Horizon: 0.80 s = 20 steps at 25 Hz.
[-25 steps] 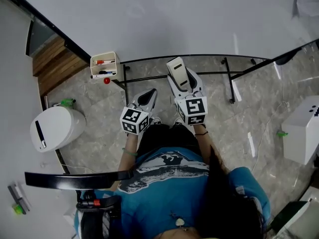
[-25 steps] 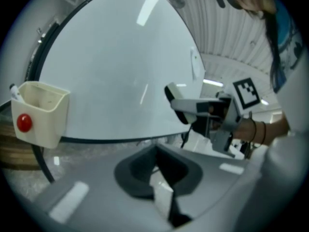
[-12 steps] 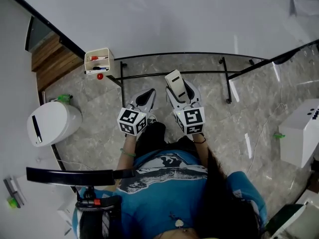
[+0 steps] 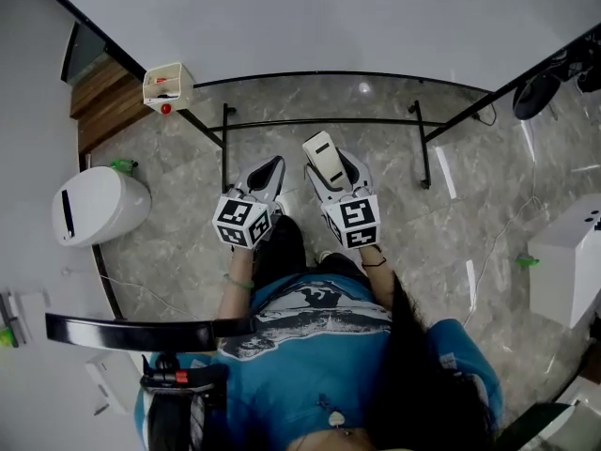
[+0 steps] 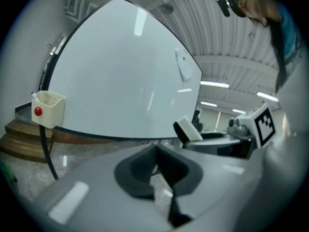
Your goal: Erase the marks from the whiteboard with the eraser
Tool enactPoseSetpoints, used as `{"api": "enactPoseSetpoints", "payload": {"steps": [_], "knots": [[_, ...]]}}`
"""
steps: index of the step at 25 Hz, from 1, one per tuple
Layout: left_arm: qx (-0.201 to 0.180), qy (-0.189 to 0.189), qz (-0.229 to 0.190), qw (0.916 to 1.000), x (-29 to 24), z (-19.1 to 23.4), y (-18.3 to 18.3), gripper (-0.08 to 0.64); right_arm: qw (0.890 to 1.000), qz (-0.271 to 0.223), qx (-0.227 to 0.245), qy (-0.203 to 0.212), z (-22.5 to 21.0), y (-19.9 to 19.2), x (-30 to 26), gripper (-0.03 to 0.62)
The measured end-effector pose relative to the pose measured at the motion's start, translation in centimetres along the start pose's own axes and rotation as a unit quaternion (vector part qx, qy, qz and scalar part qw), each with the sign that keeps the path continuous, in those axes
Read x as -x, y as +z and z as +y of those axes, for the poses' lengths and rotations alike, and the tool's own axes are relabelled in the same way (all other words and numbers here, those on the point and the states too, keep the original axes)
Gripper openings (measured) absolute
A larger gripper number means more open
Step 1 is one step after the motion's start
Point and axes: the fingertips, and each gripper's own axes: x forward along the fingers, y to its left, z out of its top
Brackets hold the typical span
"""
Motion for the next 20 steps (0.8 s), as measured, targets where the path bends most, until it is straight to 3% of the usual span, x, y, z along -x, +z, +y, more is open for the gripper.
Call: {"api": "enactPoseSetpoints", "payload": {"steps": [9, 20], "knots": [[0.0, 0.074, -0.019, 0.9971, 5.9, -9.3, -3.7, 0.005, 0.995, 0.001, 0.012, 0.095, 2.9, -3.7, 8.8, 0.264], [0.004, 0.124, -0.015, 0.9922, 11.6, -12.7, -6.2, 0.005, 0.991, 0.006, -0.003, 0.135, 6.3, -5.9, 13.4, 0.264]]}}
